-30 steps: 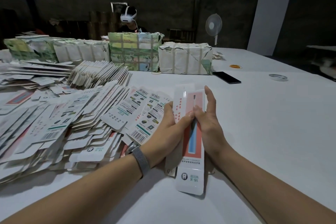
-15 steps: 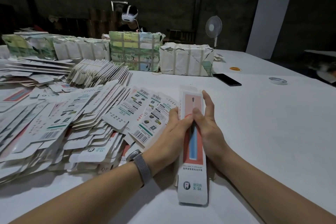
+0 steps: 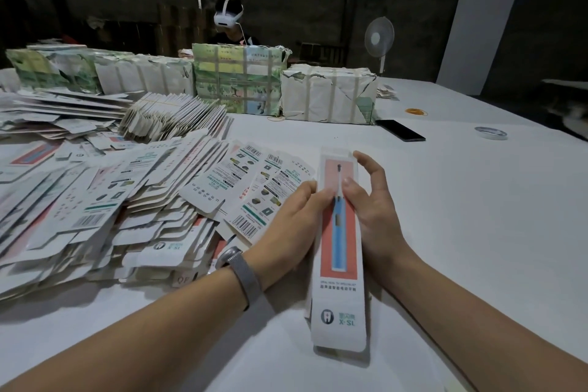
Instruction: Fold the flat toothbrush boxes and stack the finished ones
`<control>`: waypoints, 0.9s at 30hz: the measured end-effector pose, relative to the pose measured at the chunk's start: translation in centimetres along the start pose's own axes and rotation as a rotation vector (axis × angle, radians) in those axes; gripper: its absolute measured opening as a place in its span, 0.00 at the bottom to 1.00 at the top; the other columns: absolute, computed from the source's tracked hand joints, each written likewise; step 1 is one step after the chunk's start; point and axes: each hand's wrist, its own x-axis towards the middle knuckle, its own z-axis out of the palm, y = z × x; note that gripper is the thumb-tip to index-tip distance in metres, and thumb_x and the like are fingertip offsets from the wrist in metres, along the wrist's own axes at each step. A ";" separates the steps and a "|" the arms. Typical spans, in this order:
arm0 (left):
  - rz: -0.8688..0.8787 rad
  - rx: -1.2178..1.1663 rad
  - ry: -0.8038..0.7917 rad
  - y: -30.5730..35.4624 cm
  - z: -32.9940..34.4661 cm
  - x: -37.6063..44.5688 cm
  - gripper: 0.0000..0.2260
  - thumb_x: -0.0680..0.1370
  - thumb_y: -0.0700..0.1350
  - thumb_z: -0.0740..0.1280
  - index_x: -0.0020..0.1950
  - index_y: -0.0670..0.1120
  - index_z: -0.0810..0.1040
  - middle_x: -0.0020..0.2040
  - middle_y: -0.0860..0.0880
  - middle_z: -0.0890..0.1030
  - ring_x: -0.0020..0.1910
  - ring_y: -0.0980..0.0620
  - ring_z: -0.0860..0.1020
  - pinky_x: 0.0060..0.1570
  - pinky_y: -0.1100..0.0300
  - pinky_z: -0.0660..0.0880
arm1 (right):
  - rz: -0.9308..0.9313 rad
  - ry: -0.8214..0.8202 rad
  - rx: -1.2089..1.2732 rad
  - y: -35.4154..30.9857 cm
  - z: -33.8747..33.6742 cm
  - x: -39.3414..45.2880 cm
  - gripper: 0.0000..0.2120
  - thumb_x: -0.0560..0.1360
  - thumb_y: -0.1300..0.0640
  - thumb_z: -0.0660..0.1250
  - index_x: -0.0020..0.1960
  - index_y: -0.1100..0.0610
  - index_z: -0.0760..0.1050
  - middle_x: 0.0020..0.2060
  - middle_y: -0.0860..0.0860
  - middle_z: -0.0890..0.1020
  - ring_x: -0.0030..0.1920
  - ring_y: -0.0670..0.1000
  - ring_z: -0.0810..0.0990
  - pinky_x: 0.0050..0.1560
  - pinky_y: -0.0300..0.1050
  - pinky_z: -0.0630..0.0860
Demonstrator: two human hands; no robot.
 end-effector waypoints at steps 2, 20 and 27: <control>-0.008 -0.055 0.002 0.0 -0.2 0.0 0.11 0.84 0.51 0.62 0.62 0.46 0.72 0.40 0.50 0.86 0.37 0.53 0.85 0.37 0.63 0.80 | -0.003 -0.007 -0.026 0.1 0.0 0.0 0.14 0.82 0.53 0.61 0.65 0.41 0.67 0.47 0.53 0.85 0.40 0.57 0.86 0.39 0.46 0.83; -0.004 -0.117 0.046 -0.1 -0.7 0.3 0.12 0.72 0.52 0.61 0.55 0.61 0.72 0.44 0.41 0.84 0.36 0.46 0.83 0.43 0.45 0.82 | 0.111 -0.038 -0.103 0.3 -0.2 0.1 0.07 0.83 0.51 0.61 0.60 0.43 0.68 0.39 0.55 0.86 0.34 0.55 0.86 0.33 0.42 0.80; -0.010 -0.099 0.048 0.2 -0.7 0.1 0.13 0.70 0.50 0.62 0.55 0.57 0.72 0.49 0.37 0.84 0.39 0.45 0.83 0.48 0.44 0.82 | 0.095 -0.020 -0.116 0.6 -0.4 0.0 0.07 0.82 0.48 0.61 0.58 0.45 0.67 0.42 0.55 0.86 0.37 0.58 0.86 0.36 0.45 0.82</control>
